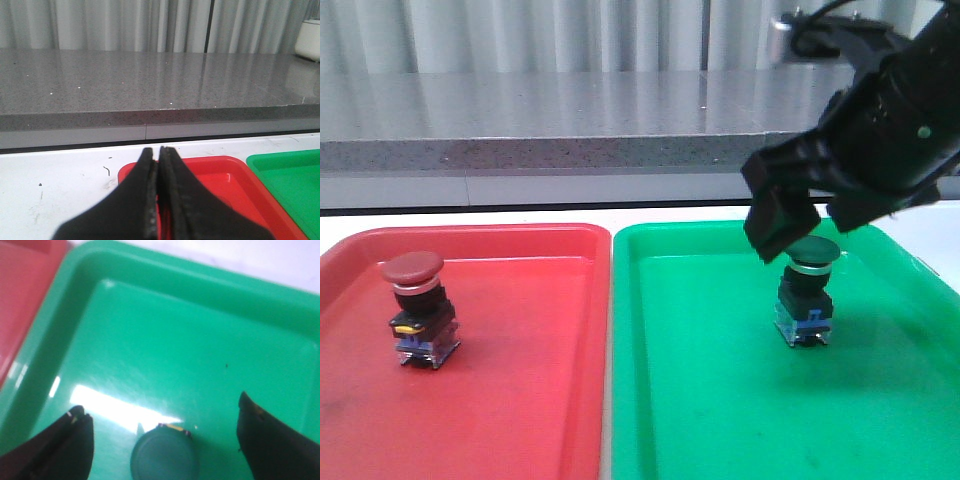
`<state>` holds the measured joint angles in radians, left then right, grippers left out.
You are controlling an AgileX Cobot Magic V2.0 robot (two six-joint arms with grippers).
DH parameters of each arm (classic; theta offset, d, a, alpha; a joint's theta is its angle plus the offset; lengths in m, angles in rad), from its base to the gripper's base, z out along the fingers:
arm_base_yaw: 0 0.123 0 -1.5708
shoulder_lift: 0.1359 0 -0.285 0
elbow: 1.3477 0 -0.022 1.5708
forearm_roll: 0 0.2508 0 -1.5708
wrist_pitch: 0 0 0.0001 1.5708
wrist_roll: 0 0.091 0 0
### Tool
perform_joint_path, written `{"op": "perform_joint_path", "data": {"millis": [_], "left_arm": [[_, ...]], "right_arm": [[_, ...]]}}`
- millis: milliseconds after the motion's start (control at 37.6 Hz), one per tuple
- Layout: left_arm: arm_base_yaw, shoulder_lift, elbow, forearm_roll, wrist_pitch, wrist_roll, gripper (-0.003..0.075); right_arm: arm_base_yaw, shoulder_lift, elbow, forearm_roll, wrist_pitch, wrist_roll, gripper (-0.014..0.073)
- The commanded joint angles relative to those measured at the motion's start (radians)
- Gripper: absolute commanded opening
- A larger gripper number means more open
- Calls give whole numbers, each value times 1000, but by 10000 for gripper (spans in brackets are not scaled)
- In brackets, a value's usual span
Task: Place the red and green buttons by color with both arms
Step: 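Carry the green-capped button forward and lower it into the green tray, then open the right gripper and lift it away from the button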
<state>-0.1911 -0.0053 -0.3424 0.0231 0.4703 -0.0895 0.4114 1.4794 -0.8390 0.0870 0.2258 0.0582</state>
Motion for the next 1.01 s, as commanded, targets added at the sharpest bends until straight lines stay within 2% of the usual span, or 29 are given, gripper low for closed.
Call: {"op": "perform_joint_path", "data": {"millis": [0, 80, 186, 293, 346, 372, 479, 665, 984], "left_arm": [[4, 5, -23, -8, -73, -6, -20], [4, 5, -23, -8, -73, -6, -20], [4, 5, -23, -8, -73, -6, -20], [4, 5, -23, -8, -73, -6, -20], [4, 5, -23, -8, -73, -6, -20], [4, 5, -23, -8, -73, -6, -20], [4, 5, -23, -8, -73, -6, -20], [4, 5, -23, -8, -73, -6, -20], [4, 5, -23, -8, -73, -6, -20]], "right_arm": [[-8, -104, -71, 0, -47, -9, 616], [-25, -132, -121, 0, -26, -9, 580], [-65, -155, -195, 0, 19, -9, 447], [-114, -179, -241, 0, 49, -9, 244], [-136, -199, -250, 0, 69, -9, 176], [-146, -209, -251, 0, 77, -9, 86], [-192, -259, -241, -2, 101, -9, 48], [-220, -402, -146, -58, 104, -9, 47], [-220, -838, 287, -73, -104, -9, 47]]}}
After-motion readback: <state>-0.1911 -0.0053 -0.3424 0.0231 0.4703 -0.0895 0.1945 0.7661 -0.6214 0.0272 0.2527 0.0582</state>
